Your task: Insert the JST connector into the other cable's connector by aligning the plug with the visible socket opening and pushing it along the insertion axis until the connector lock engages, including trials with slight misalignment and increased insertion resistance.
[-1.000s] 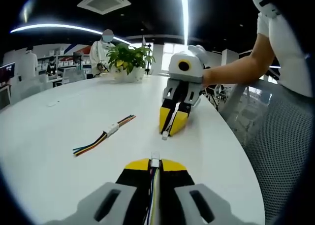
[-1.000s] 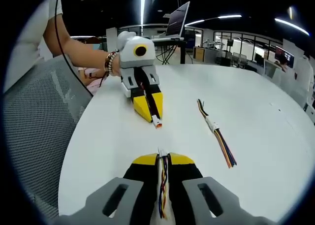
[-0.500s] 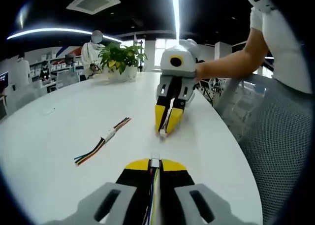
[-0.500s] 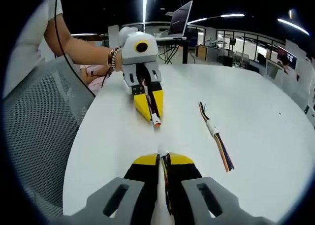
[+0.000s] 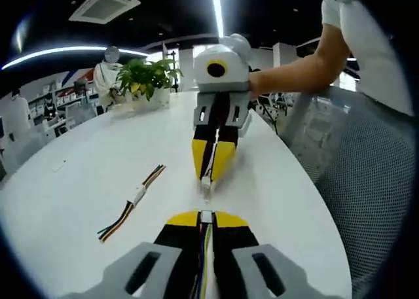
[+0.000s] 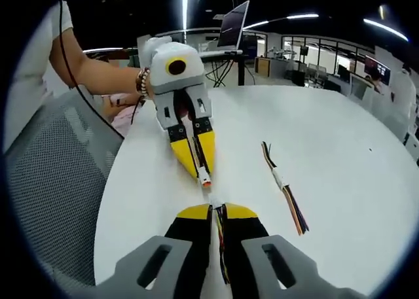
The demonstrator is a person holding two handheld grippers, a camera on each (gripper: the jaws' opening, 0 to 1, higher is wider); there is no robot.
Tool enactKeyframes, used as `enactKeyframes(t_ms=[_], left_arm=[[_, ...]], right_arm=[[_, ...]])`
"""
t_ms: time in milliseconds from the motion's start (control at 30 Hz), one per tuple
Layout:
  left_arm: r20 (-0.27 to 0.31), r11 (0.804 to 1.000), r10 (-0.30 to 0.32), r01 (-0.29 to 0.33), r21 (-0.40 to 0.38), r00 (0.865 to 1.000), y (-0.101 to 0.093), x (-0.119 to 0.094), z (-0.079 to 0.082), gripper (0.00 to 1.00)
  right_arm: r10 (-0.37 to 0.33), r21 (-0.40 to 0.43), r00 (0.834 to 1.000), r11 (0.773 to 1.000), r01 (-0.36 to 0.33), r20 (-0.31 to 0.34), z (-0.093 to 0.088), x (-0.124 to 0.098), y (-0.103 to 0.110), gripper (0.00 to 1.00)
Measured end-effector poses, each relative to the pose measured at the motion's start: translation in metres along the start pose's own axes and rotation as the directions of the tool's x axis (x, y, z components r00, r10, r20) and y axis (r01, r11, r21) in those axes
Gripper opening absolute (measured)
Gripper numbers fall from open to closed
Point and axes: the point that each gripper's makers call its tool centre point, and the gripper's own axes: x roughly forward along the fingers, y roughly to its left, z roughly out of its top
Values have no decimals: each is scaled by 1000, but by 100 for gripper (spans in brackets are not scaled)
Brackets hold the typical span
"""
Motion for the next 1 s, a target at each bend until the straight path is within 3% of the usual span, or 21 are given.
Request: enactKeyframes(t_ms=[467,1000], left_arm=[[-25,999,-9,10,37,1000,1,7,-1,0],[-56,999,-17,19,49,998,-1,12,-6,0]], right_arm=[[6,24,1000,1000,-5,-18,5,5,4,3],[4,44,996,999,0,-94,-6,11,6,3]])
